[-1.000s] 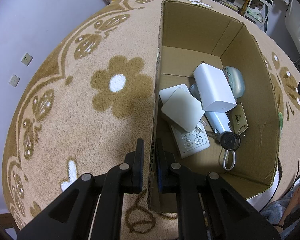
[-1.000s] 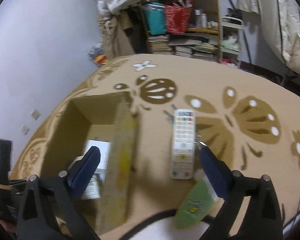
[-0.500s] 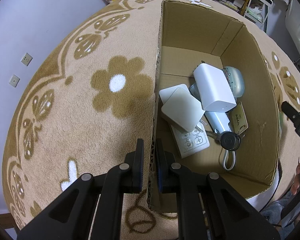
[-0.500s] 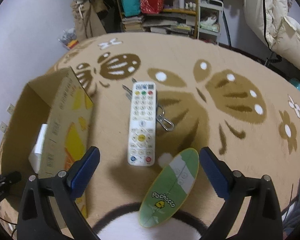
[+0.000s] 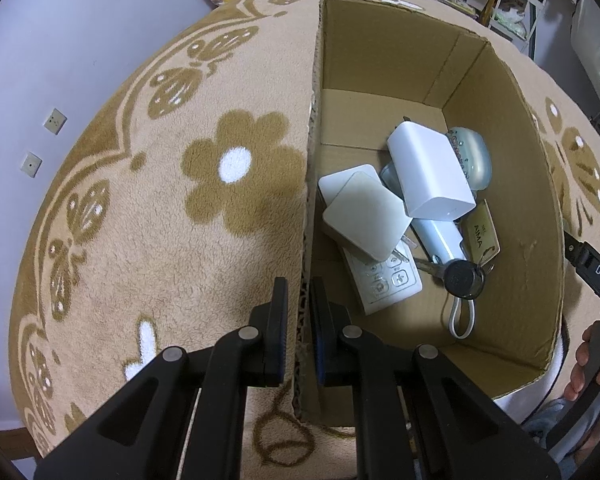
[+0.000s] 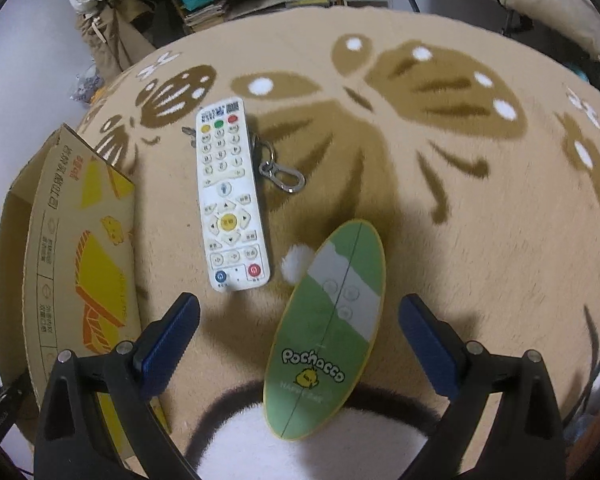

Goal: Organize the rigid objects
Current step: 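Move the right gripper back over the green Pochacco card, then grasp the green Pochacco card with the right gripper and lift it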

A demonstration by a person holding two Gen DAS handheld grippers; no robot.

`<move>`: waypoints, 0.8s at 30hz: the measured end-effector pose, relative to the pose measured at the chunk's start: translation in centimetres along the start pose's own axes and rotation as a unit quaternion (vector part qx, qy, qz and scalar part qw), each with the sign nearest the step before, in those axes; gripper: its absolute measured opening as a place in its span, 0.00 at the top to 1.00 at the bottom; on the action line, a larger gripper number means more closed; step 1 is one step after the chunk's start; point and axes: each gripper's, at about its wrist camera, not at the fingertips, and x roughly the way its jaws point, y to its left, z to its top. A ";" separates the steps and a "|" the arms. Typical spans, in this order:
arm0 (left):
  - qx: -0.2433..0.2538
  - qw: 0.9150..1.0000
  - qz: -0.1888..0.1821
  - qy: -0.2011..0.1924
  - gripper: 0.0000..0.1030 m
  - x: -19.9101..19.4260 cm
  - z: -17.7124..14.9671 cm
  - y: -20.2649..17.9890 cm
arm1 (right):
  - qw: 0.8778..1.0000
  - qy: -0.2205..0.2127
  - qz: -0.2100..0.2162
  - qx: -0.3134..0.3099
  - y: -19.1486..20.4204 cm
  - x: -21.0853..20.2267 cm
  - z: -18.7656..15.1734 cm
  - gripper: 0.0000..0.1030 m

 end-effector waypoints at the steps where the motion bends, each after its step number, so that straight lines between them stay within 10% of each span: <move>1: 0.001 1.000 0.000 0.001 0.89 0.1 0.0 0.0 | 1.000 0.005 -0.006 -0.003 0.1 0.2 -0.2 0.00; 17: -0.003 1.000 -0.004 0.002 0.89 0.0 0.0 0.1 | 0.995 0.058 -0.079 -0.015 0.5 2.9 -1.8 0.08; 24: 0.002 1.000 0.002 0.003 0.89 0.1 0.1 0.0 | 0.994 0.047 -0.103 0.004 0.5 2.3 -1.9 0.38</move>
